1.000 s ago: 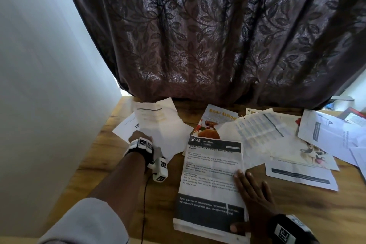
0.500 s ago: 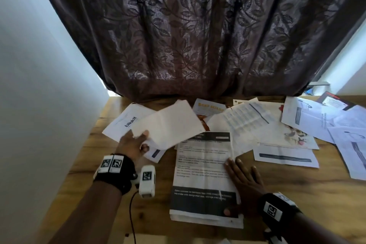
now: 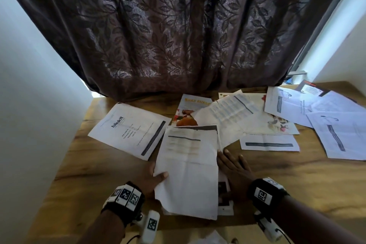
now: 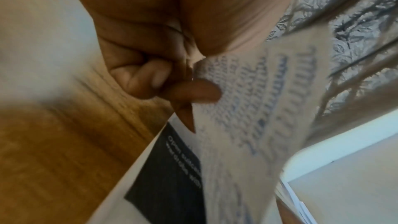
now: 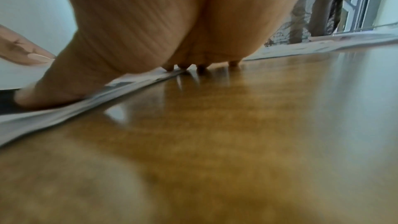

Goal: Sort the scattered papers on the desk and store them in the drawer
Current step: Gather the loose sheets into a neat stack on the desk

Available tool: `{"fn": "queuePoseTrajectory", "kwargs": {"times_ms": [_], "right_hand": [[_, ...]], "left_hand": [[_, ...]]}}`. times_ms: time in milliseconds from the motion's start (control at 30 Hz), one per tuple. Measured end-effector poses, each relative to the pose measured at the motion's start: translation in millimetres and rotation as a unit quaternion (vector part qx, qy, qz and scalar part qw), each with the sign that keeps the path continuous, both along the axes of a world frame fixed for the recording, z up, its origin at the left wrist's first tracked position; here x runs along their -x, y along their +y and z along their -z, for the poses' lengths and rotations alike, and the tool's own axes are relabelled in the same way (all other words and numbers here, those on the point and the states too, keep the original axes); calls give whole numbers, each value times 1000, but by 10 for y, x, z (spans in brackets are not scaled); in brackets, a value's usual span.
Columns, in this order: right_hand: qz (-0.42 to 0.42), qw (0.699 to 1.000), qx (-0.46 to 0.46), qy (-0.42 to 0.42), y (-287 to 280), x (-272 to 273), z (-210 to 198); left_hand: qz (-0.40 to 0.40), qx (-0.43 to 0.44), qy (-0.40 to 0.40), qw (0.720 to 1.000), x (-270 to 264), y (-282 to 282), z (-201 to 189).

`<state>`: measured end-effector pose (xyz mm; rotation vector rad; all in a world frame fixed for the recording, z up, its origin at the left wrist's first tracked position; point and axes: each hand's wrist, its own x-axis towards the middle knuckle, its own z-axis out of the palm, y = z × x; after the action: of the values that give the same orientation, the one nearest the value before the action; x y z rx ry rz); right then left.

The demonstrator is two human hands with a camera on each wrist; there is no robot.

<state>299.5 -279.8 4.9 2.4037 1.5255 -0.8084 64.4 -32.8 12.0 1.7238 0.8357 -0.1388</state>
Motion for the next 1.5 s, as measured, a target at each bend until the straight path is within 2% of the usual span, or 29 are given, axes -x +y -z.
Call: {"fn": "queuePoseTrajectory", "kwargs": {"times_ms": [133,233,333,433,567,667,767,1067,1200,1267,1333,1400,1500], "right_hand": [[22,998,-45,43,-23,-78,-53],[114,978,-137,106,-69,-148,-135],[185,953,-213,108,-116,-167,-173],[249,931,-229,135,-91,-72,-233],[312,909,-208,182,-83,8,-226],[321,905,-203,190,-92,14,-186],[326,904,-198,194,-100,11,-155],[296,920,-196,167,-137,30,-49],[302,918,-200,164,-179,23,-26],[316,915,-201,153,-160,42,-78],[313,917,-213,126,-96,80,-162],[255,933,-240,79,38,124,-239],[139,945,-294,41,429,292,-363]], "left_hand": [[-41,-30,29,998,-46,-22,52],[-48,-73,38,995,-81,-80,46],[-35,-108,32,993,-106,-140,24],[-5,-117,37,992,-127,-196,0],[8,-167,46,985,-138,-199,0],[34,-226,74,971,-115,-143,20],[54,-248,75,964,-114,-146,7],[33,-209,79,974,-98,-193,-8],[30,-206,72,975,-109,-227,-55],[45,-217,69,973,-122,-226,-69],[95,-250,63,961,-132,-211,-47],[150,-300,64,940,-154,-192,29],[213,-321,139,912,-191,-216,28]]}}
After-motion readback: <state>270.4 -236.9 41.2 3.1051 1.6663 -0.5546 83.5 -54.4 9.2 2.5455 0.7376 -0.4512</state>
